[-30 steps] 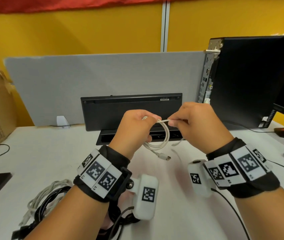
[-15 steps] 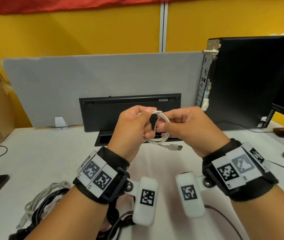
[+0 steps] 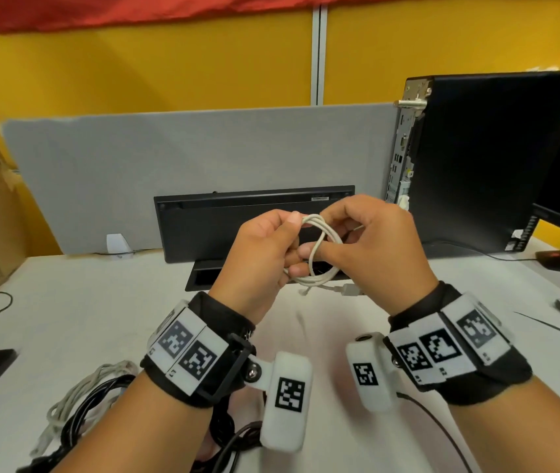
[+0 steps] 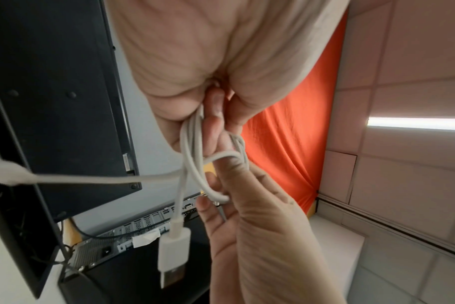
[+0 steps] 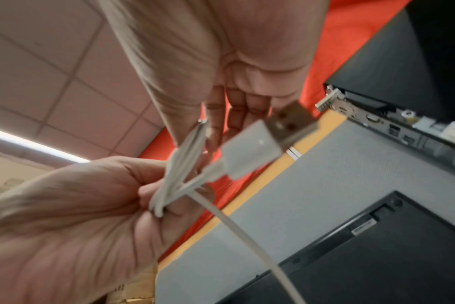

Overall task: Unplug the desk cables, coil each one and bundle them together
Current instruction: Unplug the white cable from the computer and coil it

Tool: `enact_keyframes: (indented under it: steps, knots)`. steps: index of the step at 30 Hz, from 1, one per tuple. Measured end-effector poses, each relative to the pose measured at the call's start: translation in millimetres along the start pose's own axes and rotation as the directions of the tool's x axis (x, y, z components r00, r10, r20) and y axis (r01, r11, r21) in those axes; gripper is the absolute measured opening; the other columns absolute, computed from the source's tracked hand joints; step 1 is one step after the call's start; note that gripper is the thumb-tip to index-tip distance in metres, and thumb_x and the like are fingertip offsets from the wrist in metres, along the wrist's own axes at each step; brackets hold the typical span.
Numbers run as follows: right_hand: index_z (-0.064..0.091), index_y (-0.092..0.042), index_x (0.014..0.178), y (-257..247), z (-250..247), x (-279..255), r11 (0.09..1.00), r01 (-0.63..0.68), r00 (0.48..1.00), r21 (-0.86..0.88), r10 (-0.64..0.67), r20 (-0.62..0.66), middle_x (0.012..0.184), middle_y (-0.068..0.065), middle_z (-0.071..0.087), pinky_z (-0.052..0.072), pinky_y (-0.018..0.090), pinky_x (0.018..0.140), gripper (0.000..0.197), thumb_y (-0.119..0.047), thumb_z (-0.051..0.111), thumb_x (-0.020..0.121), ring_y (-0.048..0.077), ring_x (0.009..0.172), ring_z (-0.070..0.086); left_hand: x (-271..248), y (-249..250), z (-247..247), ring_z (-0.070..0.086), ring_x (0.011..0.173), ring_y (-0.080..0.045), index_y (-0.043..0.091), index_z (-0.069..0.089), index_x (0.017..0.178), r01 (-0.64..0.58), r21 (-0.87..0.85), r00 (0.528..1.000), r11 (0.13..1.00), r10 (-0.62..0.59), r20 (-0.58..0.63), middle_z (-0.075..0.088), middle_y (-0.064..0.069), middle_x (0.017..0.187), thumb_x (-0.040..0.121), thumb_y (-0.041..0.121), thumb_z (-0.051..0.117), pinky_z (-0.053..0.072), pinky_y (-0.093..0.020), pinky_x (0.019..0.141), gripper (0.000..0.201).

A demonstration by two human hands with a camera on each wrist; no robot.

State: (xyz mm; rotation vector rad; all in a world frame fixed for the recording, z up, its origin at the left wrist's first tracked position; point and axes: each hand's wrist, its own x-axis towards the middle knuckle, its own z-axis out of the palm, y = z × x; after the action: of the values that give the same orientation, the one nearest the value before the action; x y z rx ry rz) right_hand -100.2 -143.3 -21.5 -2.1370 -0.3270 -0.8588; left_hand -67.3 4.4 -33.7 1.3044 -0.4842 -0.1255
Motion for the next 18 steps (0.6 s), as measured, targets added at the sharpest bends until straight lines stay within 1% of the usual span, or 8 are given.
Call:
enact_keyframes:
  steps: [2,5,8,9,11,14,16,18]
  knots:
    - [0.073,-0.02,0.097,-3.2,-2.9,-0.5,0.994,0.111,0.993,-0.01,-0.111,-0.049,0.083,-0.002,0.062,0.051,0.028,0.063,0.036,-0.024,0.088,0.065,0.015,0.067,0.058,0.7,0.2,-0.5,0.04,0.043,-0.009,0.01,0.059,0.086,-0.004,0.027,1.0,1.0,0.005,-0.018,0.051,0.005,0.052,0.104,0.018,0.041,0.039,-0.023,0.047,0.027]
    - [0.076,-0.012,0.089,-6.2,-0.6,-1.4,0.957,0.29,0.955,-0.015,-0.291,-0.063,0.081,0.002,0.064,0.049,0.029,0.064,0.008,-0.01,0.077,0.081,0.015,0.069,0.058,2.3,-1.1,-1.4,0.031,0.051,-0.015,0.011,0.062,0.083,-0.002,0.011,0.999,1.0,0.002,-0.042,0.038,-0.003,0.06,0.102,0.016,0.045,0.034,-0.026,0.048,0.026]
    - [0.074,-0.006,0.084,-3.6,2.4,-0.6,0.939,0.333,0.934,-0.087,-0.341,-0.104,0.076,0.002,0.065,0.049,0.028,0.065,0.011,-0.009,0.066,0.091,0.012,0.07,0.059,2.9,-2.2,-2.8,0.028,0.052,-0.013,0.008,0.066,0.09,-0.003,0.005,0.999,1.0,0.004,-0.048,0.03,-0.003,0.062,0.101,0.014,0.045,0.034,-0.027,0.049,0.024]
    - [0.073,-0.006,0.083,-2.5,2.5,-0.2,0.955,0.291,0.947,-0.05,-0.295,-0.129,0.074,0.002,0.065,0.05,0.029,0.065,0.015,-0.012,0.063,0.093,0.013,0.069,0.06,2.6,-1.7,-2.5,0.028,0.05,-0.011,0.005,0.065,0.094,-0.006,0.004,0.999,1.0,0.006,-0.048,0.031,-0.001,0.061,0.101,0.014,0.045,0.036,-0.025,0.048,0.023]
    - [0.073,-0.006,0.084,-2.7,1.1,1.1,0.98,0.094,0.987,0.175,-0.068,-0.148,0.068,0.007,0.065,0.056,0.034,0.062,0.022,-0.019,0.059,0.095,0.016,0.062,0.063,2.3,-1.7,-1.9,0.03,0.048,-0.01,0.002,0.062,0.097,-0.011,0.036,0.999,0.999,0.013,-0.043,0.033,0.001,0.059,0.101,0.013,0.046,0.041,-0.024,0.048,0.02]
    - [0.072,-0.005,0.086,-3.8,-0.2,2.2,0.84,-0.181,0.966,0.512,0.251,-0.069,0.066,0.014,0.065,0.058,0.034,0.052,0.032,-0.028,0.054,0.097,0.021,0.052,0.064,2.6,-2.7,-2.2,0.038,0.049,-0.012,0.0,0.061,0.094,-0.016,0.122,1.0,0.992,0.017,-0.004,0.041,-0.002,0.06,0.1,0.007,0.046,0.048,-0.028,0.055,0.018]
    - [0.072,-0.003,0.087,-2.5,-2.0,4.1,0.764,-0.27,0.94,0.586,0.341,-0.013,0.067,0.014,0.066,0.058,0.032,0.05,0.037,-0.035,0.054,0.096,0.025,0.052,0.065,2.6,-2.3,-3.2,0.046,0.051,-0.013,0.0,0.059,0.089,-0.002,0.135,1.0,0.991,-0.002,0.03,0.051,-0.006,0.065,0.1,0.001,0.044,0.052,-0.029,0.058,0.018]
    - [0.075,-0.007,0.087,-0.5,-4.9,6.0,0.738,-0.331,0.927,0.588,0.37,0.057,0.069,0.015,0.066,0.057,0.03,0.051,0.038,-0.039,0.055,0.095,0.025,0.055,0.065,1.9,-2.9,-2.9,0.049,0.051,-0.012,-0.002,0.058,0.09,0.03,0.109,0.998,0.994,-0.036,0.058,0.055,-0.009,0.071,0.099,-0.004,0.041,0.053,-0.028,0.058,0.02]
